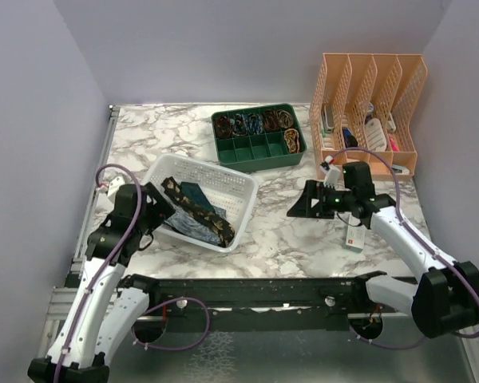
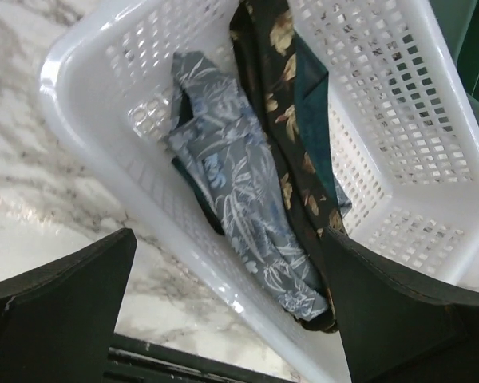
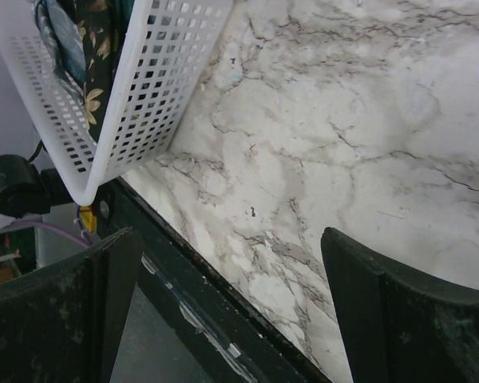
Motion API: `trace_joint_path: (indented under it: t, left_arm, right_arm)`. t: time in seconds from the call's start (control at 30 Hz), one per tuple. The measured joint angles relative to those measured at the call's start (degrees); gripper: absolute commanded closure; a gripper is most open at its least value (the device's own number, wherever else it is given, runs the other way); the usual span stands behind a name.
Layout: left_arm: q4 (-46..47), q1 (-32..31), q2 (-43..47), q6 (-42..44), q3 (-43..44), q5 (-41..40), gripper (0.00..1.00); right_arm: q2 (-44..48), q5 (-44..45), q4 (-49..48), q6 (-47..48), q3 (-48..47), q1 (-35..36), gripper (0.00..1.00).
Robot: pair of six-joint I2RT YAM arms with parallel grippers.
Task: Roll the ties
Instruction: Move the bin to the corner of the board.
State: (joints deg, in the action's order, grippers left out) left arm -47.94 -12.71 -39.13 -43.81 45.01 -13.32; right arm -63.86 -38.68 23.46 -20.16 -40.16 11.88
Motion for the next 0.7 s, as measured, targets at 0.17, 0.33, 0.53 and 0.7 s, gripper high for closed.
trace_joint_path:
  t: [0.17, 0.33, 0.53, 0.7]
  left_arm:
    - [-5.27, 0.02, 8.50, -9.29, -3.21, 0.17, 0.01]
    - [-6.34, 0.02, 11.30, -17.35, -8.87, 2.29, 0.01]
    - [-3.43, 0.02, 2.67, -19.54, -10.62, 3.41, 0.01]
    - [2.01, 0.02, -2.16, -18.86, -9.86, 0.85, 0.03]
  right_arm:
    - [-4.52, -0.28, -2.99, -1.46, -0.39, 4.74, 0.00]
    - [-9.77, -0.24, -4.70, -2.36, -4.83, 8.39, 0.00]
    - [-18.49, -0.13, -6.34, -2.32, -14.14, 13.42, 0.00]
    - [-27.15, 1.42, -6.43, -2.36, -22.16, 19.23, 0.00]
